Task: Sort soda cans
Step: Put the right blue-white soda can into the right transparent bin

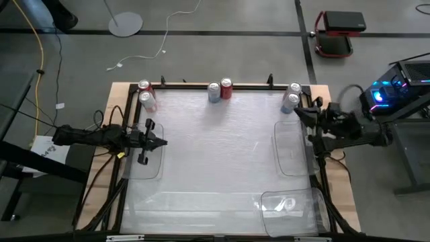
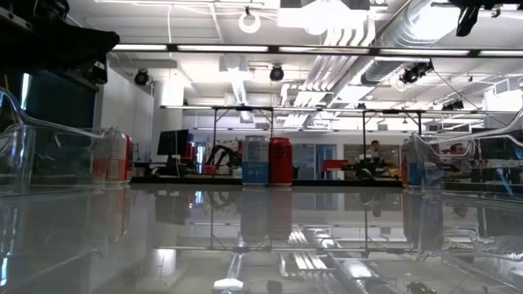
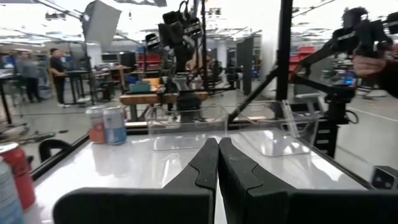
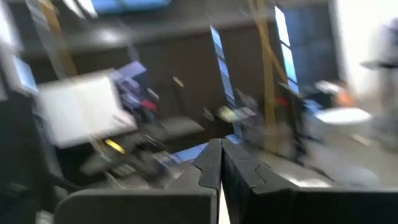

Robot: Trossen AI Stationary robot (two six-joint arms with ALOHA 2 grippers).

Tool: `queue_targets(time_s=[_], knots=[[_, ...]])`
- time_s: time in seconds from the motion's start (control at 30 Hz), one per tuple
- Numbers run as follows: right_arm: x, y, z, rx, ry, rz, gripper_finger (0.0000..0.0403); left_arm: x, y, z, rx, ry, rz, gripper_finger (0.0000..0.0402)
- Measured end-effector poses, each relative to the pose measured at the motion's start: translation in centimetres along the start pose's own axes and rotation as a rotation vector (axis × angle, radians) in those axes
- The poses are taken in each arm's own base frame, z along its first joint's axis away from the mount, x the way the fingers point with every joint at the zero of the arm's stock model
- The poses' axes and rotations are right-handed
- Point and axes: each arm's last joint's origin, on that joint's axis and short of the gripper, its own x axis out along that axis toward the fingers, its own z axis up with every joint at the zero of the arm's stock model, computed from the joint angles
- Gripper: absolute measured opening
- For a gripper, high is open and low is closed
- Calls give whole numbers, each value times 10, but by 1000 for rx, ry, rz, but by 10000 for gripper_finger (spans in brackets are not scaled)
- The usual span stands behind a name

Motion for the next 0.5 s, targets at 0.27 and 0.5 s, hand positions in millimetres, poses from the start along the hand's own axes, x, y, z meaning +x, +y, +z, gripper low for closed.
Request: queue_targets(time_s=[0.27,0.5], knots=[[26,12,42,-122,333,-323,72,0,1,0,0,3,39,0],[45,22,75,-65,544,-547,176,0,1,0,-3,3,40,0]])
